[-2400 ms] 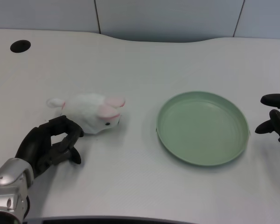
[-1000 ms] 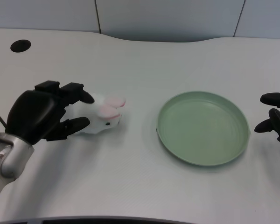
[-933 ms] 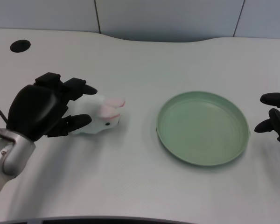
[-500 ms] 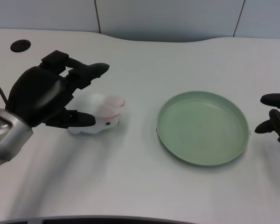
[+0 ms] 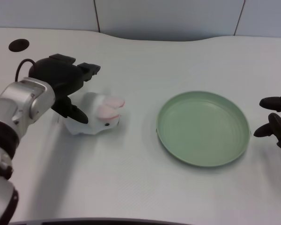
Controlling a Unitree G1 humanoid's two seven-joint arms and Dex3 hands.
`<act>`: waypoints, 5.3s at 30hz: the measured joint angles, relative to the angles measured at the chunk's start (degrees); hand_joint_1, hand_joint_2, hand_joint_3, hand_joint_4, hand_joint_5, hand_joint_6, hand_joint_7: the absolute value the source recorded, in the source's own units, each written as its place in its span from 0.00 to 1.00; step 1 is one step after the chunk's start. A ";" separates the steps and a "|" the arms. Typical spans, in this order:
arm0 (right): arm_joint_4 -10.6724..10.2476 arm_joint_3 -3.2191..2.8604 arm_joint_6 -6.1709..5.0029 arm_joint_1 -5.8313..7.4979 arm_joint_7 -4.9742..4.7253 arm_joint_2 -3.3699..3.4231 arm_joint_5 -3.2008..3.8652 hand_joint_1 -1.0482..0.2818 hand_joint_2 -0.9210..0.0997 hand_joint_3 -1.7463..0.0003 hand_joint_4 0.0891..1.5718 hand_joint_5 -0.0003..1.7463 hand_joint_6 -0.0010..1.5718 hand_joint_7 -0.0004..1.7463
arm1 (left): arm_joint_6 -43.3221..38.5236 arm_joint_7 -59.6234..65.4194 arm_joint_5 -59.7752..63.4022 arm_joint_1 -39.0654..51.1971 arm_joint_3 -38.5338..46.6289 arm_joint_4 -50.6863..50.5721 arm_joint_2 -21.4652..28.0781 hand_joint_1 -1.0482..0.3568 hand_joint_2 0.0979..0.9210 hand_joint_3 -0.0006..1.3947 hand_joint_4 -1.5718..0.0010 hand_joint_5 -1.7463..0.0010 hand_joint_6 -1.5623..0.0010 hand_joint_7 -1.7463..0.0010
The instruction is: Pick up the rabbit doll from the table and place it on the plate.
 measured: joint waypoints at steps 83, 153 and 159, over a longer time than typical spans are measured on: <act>-12.87 0.37 7.55 8.15 0.90 0.66 3.27 0.57 0.00 0.69 0.09 0.92 0.17 0.66 | 8.67 2.50 -23.49 -10.52 12.45 7.83 -25.96 0.70 0.94 0.09 0.47 0.00 0.57 0.00; -19.90 5.51 9.90 11.21 -3.49 4.40 1.42 0.57 0.00 0.69 0.09 0.93 0.15 0.68 | 9.15 -8.69 -25.65 -10.18 12.74 5.08 -26.78 0.22 1.00 0.18 0.94 0.97 0.90 0.94; -17.79 4.21 10.29 9.56 -2.98 4.06 2.27 0.57 0.00 0.69 0.06 0.95 0.16 0.67 | 3.62 -15.25 -33.68 -5.53 19.63 -1.41 -18.05 0.28 1.00 0.22 0.86 0.92 0.85 0.95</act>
